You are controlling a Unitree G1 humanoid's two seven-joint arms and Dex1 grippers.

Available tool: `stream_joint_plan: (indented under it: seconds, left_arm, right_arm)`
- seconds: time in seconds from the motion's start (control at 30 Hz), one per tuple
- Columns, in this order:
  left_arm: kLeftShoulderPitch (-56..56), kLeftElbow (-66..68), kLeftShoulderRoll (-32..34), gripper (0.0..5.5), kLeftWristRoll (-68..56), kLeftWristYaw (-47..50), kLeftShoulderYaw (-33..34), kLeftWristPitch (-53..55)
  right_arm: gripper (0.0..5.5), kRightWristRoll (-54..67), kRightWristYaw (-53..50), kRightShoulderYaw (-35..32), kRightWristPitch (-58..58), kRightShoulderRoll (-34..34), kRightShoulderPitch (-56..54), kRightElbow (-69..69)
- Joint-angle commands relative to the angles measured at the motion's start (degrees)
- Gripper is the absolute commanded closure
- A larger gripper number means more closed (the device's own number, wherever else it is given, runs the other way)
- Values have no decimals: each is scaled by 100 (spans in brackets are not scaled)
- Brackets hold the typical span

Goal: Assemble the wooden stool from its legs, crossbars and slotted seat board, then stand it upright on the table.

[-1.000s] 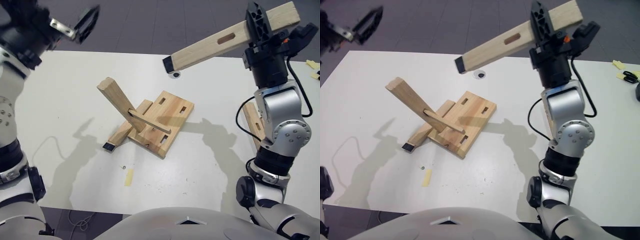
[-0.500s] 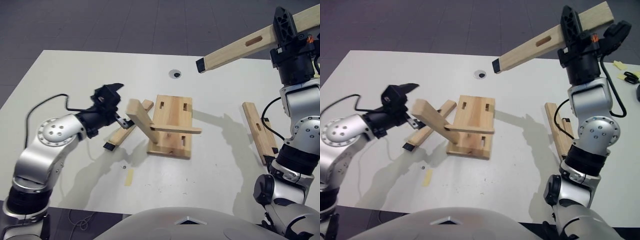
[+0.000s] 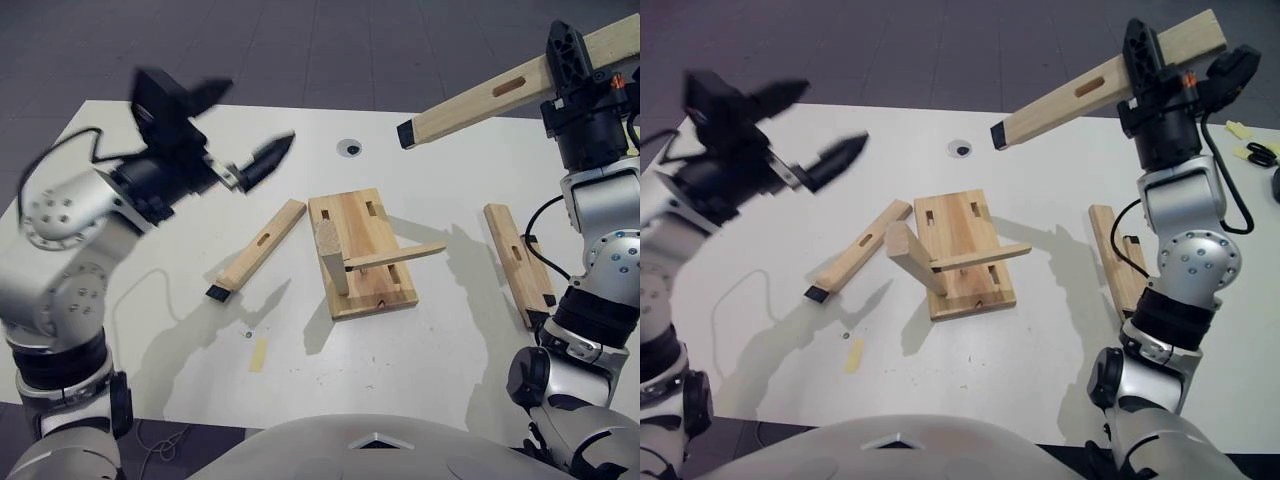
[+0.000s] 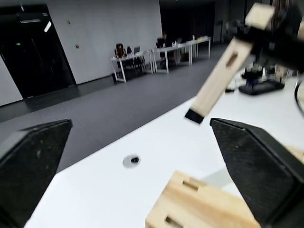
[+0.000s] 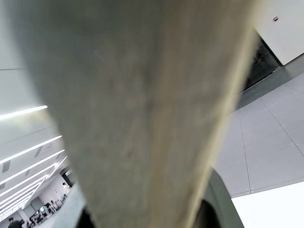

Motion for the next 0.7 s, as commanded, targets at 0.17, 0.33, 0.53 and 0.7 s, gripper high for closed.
stream_joint_plan:
  seconds: [0.17,0.33,0.53,0.7]
  left_arm:
    - [268,-770,686,10,-2425,-101,-443,677]
    - [603,-1026,987,39,-1442,-510,-1396,612]
    - [781,-1103,1110,138,-1000,-999,-1612,369]
    - [750,-1057,1231,225,-784,-1327,-1713,286]
  right_arm:
    - [448,123,-2,-176,101,17,-46,96]
    - [448,83,44,-150,145,21,-91,107]
    - [448,29,78,-118,194,23,-120,190]
    - [448,-12,110,-95,210,28,-145,245]
